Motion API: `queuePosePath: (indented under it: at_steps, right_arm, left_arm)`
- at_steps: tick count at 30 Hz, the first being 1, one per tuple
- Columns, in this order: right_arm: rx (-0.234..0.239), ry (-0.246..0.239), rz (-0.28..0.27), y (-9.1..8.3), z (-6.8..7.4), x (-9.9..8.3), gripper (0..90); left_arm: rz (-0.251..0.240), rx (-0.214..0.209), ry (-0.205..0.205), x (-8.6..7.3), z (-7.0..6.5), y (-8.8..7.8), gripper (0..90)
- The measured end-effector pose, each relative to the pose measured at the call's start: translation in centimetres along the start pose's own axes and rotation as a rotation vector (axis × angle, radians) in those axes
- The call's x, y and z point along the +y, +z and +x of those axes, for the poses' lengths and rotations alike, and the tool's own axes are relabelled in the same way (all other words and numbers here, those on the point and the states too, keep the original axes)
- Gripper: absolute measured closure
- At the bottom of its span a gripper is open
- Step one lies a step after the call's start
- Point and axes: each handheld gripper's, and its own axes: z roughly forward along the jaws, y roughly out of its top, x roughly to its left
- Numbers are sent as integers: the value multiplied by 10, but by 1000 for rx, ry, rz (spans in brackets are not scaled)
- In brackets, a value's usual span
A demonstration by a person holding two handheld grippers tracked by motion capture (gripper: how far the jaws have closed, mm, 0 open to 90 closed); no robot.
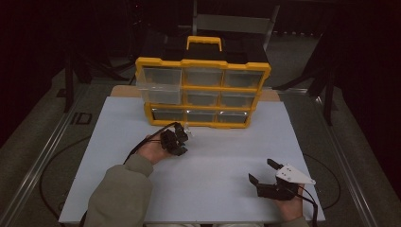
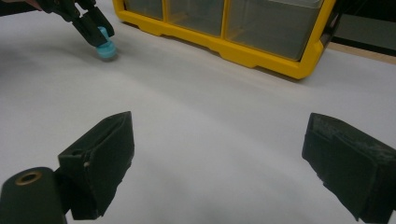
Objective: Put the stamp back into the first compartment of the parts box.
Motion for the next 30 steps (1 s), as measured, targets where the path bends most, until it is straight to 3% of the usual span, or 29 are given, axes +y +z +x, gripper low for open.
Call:
queuePosePath:
  at_steps: [30]
  right_arm:
    - [0,1,-3,0,0,0,90]
  left_arm:
    - [-3,-8,32,5,-3,-16,732]
